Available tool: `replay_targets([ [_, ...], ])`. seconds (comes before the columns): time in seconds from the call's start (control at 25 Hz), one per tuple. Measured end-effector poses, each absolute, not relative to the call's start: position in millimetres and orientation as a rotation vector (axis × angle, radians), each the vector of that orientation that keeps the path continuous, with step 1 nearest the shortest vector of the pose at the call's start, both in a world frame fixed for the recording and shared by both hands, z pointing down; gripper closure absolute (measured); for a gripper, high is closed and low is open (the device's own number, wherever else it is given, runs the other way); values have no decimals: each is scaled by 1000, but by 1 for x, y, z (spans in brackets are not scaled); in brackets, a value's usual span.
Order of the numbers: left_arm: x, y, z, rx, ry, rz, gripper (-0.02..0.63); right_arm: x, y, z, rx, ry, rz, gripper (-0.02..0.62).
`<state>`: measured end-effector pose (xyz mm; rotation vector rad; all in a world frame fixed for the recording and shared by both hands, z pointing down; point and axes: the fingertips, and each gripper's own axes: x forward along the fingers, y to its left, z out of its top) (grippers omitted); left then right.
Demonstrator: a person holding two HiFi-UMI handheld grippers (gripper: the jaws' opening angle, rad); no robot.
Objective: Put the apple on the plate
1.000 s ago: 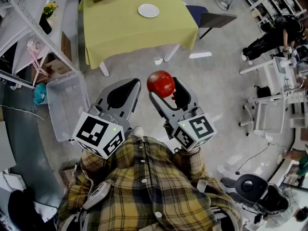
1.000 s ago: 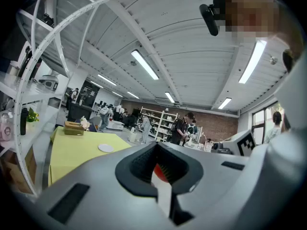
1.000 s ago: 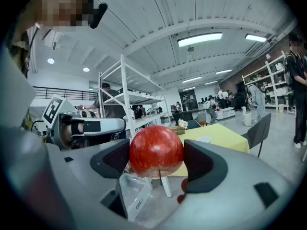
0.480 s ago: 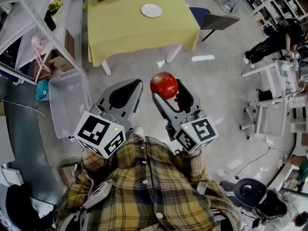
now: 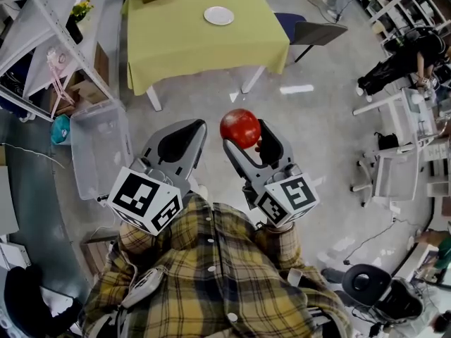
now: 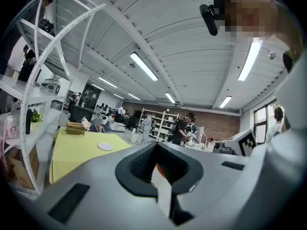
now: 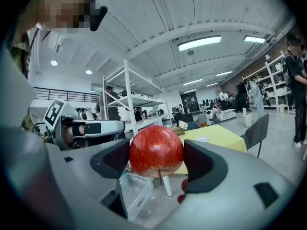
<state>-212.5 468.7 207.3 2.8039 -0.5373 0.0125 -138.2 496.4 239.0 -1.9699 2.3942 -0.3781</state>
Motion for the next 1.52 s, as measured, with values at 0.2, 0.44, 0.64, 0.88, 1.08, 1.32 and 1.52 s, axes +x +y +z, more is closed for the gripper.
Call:
replay_targets([
  [0.2,-216,470,212,2785,-558,30,600,-140,496,244,-1955,2401,-408,255],
  [0.44,-221,445,223,2768,-561,38,600,-142,471,253,-1962,2406,-432,255],
  [0.64,-217,404,222,2775,-542,24,600,-139,433,255,-1987,2395,-431,255],
  [0.88,-202,334,221,2804,-504,19,600,-127,364,258,-2013,2378,-421,255],
  [1.08,-187,273,219,2818,-490,19,600,-110,302,252,-2028,2364,-391,255],
  [1.32,-177,218,226,2808,-461,34,600,-93,251,254,-2079,2321,-397,255],
  [1.52,-169,194,241,2789,-407,70,600,-84,232,267,-2137,2267,-451,255],
])
